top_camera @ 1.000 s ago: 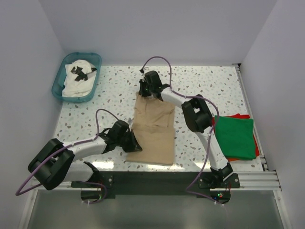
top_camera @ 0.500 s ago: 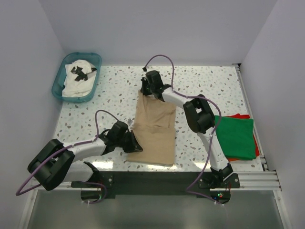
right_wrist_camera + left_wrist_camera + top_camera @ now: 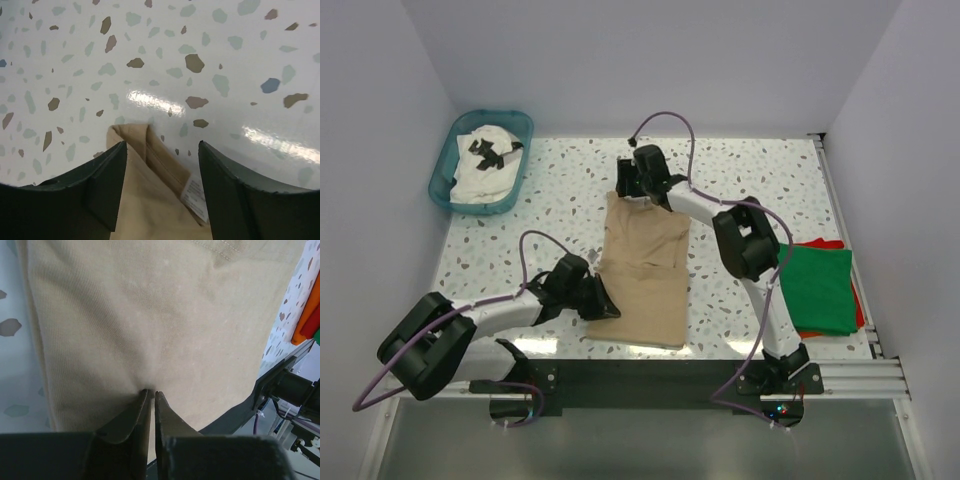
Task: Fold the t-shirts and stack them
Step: Fold the tshirt
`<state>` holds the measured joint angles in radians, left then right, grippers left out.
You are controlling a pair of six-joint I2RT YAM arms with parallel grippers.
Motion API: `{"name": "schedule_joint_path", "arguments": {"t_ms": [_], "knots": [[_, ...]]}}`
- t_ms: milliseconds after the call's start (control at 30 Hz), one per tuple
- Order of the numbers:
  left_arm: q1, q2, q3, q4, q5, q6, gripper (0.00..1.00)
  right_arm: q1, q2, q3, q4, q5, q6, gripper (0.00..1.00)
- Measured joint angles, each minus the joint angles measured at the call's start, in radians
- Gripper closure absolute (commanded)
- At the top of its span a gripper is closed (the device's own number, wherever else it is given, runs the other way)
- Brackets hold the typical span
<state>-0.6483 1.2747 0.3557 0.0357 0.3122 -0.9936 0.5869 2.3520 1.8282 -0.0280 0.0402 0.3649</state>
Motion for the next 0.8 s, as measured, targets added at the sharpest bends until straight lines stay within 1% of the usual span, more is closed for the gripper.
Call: {"name": "schedule_joint_path", "arguments": {"t_ms": [33,133,267,367,467,567,667,800], "knots": [[0.000,-0.001,0.002,-0.002,0.000,0.001,0.84,-0.006,-0.014,-0.003,-0.013,0.002,0.002,0.35],[0.000,-0.002,0.020,-0.024,-0.002,0.014,0.79,-0.039,-0.112,-0.049,-0.051,0.005,0.017,0.35],[0.000,-0.003,0.068,-0.064,-0.007,0.040,0.71,-0.105,-0.303,-0.179,-0.093,0.003,0.061,0.36],[0.000,-0.034,0.119,-0.115,-0.043,0.059,0.63,-0.160,-0.477,-0.336,-0.114,0.001,0.106,0.38],[0.002,-0.099,0.162,-0.172,-0.102,0.071,0.59,-0.187,-0.648,-0.529,-0.139,-0.010,0.154,0.45],[0.011,-0.191,0.168,-0.237,-0.158,0.071,0.58,-0.170,-0.780,-0.719,-0.169,-0.063,0.204,0.44],[0.014,-0.263,0.164,-0.322,-0.206,0.066,0.53,-0.113,-0.892,-0.903,-0.219,-0.115,0.241,0.44],[0.015,-0.381,0.100,-0.414,-0.240,0.035,0.52,-0.035,-1.085,-1.144,-0.285,-0.196,0.306,0.43]]}}
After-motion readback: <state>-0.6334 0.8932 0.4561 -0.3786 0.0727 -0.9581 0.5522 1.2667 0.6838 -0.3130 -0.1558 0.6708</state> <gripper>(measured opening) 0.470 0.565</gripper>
